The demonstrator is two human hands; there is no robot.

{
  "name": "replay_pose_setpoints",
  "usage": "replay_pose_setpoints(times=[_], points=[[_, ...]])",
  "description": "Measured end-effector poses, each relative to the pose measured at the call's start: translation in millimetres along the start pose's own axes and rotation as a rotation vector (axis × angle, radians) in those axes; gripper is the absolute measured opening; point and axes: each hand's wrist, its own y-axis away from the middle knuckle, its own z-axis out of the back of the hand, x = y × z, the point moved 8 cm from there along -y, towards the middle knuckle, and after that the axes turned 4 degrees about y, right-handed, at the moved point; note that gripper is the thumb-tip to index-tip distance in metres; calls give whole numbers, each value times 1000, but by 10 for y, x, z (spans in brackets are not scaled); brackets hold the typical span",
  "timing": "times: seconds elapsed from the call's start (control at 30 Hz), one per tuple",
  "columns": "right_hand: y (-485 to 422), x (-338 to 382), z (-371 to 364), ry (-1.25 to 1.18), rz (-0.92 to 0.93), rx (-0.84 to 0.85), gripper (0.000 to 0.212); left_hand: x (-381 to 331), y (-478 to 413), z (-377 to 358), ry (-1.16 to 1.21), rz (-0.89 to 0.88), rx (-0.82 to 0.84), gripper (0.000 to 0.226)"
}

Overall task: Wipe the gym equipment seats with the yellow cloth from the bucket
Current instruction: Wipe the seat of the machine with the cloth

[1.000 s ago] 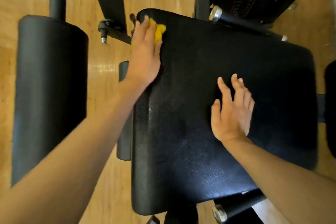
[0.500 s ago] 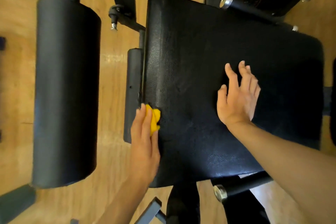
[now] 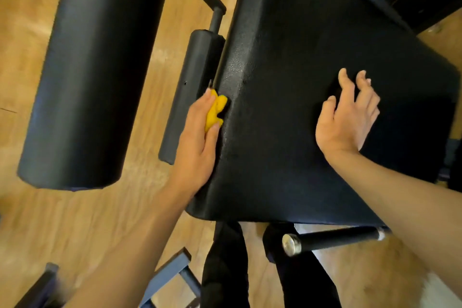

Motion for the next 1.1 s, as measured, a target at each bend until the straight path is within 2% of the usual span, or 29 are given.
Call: replay_pose_setpoints(times=[0.13,0.27,0.37,0.47,0.6,0.73,0.9,1.0,1.1], points=[[20,23,10,0,-5,9,54,177,1154,41,8,64,34,50],[30,28,33,-11,-4,9,55,335,1537,108,82,220,-6,52],[31,41,34,-5,6,0,55,231,1220,112,62,173,44,56],[13,54,22,19,20,-6,55,138,454,73,-4,68,138,62],[19,34,6,55,31,-24,55,-30,-414,-49,-52,-38,69,55],[-3,29,5,53,36,-23,54,-48,10,-115,-156,4,-24,56],[32,45,16,29,40,-4,54,108,881,-82,-215,-6,99,68],[46,73,28,18,40,-5,53,133,782,-26,-192,-3,154,69],[36,79,26,18,49,-7,54,-11,290,-52,-207,-74,161,69]])
